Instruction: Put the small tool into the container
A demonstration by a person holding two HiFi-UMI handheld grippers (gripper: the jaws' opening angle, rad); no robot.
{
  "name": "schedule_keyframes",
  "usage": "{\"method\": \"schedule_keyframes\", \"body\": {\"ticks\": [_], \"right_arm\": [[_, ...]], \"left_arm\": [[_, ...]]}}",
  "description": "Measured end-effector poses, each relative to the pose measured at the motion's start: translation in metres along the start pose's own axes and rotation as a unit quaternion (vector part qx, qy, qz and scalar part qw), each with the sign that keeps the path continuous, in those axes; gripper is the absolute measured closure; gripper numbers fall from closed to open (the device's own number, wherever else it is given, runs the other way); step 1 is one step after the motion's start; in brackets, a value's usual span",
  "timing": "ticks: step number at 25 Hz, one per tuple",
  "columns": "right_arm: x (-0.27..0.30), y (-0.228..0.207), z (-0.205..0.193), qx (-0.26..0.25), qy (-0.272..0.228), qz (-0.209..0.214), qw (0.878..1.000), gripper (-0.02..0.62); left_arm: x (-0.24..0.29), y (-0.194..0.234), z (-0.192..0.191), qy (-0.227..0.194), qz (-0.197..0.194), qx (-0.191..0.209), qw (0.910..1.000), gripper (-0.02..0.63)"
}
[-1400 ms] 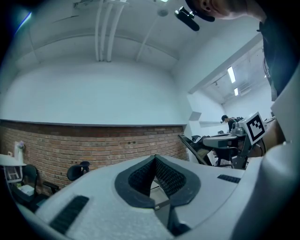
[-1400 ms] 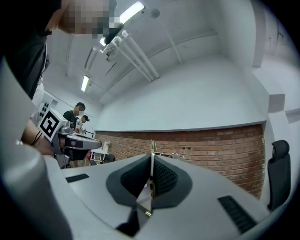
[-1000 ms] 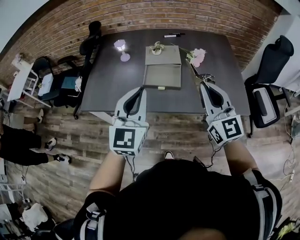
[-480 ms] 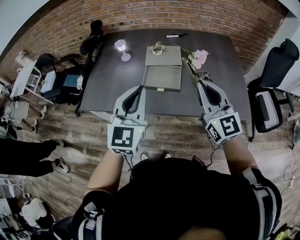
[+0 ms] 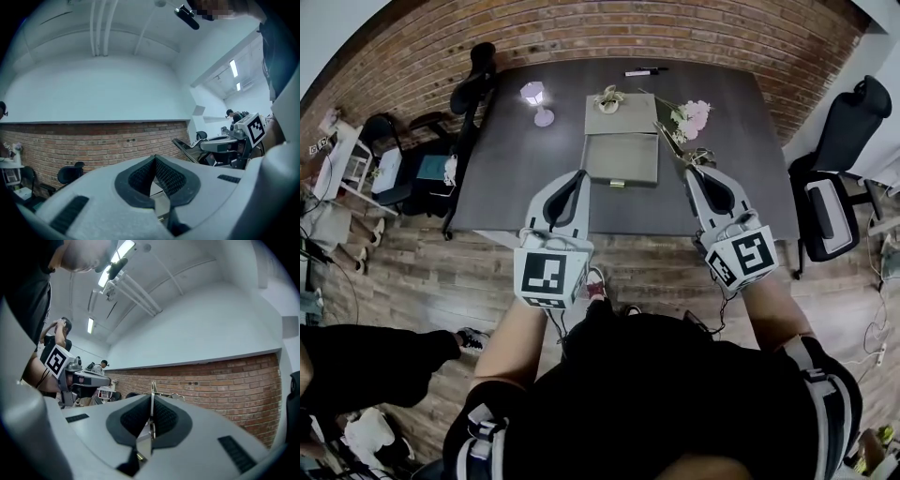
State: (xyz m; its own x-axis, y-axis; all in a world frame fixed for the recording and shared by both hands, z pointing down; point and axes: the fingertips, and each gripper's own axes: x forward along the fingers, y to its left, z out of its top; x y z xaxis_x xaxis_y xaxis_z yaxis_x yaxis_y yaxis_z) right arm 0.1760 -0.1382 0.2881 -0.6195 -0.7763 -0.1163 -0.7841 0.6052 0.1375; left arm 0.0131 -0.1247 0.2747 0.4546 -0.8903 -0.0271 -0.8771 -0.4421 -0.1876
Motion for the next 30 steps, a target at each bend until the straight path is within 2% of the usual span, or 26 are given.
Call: {"method": "schedule_keyframes", "body": {"ticks": [13, 24, 30], "right_arm": [[0.08, -0.008, -0.036, 0.002, 0.039, -0.015, 0.999, 0.595], [0.165, -0.014, -0.051, -0.002, 0.058, -0.036, 0.998, 0.595], [0.192, -0.01, -0.056, -0.009, 0.071, -0.052, 0.996, 0.595]], "left_arm": [[0.06, 0.061, -0.034, 0.002, -0.031, -0.027, 0.9991, 0.598], [0.111, 0.133, -0.056, 0.0, -0.061, -0.043, 0.9972, 0.598], [0.126, 0.162, -0.066, -0.002, -0.079, -0.048, 0.9957, 0.598]]}}
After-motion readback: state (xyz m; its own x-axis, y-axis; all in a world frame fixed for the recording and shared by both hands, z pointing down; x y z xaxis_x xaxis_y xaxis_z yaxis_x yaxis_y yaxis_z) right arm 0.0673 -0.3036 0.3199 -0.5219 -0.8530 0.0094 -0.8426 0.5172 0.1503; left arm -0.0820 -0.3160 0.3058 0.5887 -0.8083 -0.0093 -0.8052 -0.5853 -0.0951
